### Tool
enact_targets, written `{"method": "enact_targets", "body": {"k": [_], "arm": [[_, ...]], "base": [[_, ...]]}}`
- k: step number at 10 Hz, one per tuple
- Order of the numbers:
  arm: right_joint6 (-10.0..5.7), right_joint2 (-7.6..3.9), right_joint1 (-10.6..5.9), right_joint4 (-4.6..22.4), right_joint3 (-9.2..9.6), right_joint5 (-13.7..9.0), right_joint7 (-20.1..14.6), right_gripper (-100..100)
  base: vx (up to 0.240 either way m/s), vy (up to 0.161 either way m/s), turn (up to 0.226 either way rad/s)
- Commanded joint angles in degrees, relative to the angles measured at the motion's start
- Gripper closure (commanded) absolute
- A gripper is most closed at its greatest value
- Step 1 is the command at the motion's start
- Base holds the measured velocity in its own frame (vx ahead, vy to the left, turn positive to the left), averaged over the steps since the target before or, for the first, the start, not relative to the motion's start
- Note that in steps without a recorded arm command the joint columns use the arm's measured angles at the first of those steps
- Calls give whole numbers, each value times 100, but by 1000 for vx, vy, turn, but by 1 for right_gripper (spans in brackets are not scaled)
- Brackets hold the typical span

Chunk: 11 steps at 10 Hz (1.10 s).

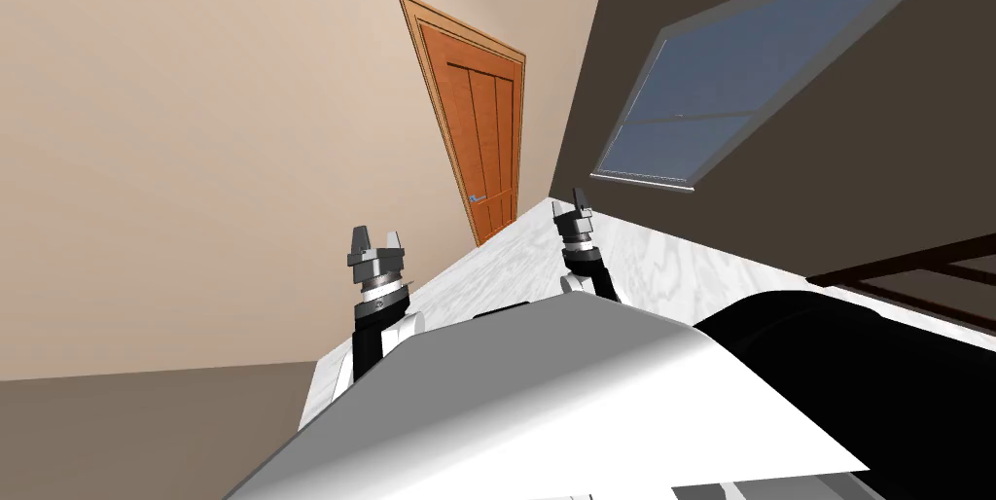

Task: Pull the door open

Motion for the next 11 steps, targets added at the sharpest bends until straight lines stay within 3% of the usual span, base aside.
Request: {"method": "enact_targets", "body": {"k": [1,11], "arm": [[-45,-36,-81,205,-22,-19,5,-100],[-321,-202,-577,1468,-161,-134,39,-100]], "base": [[57,-112,126],[75,-5,92]]}}
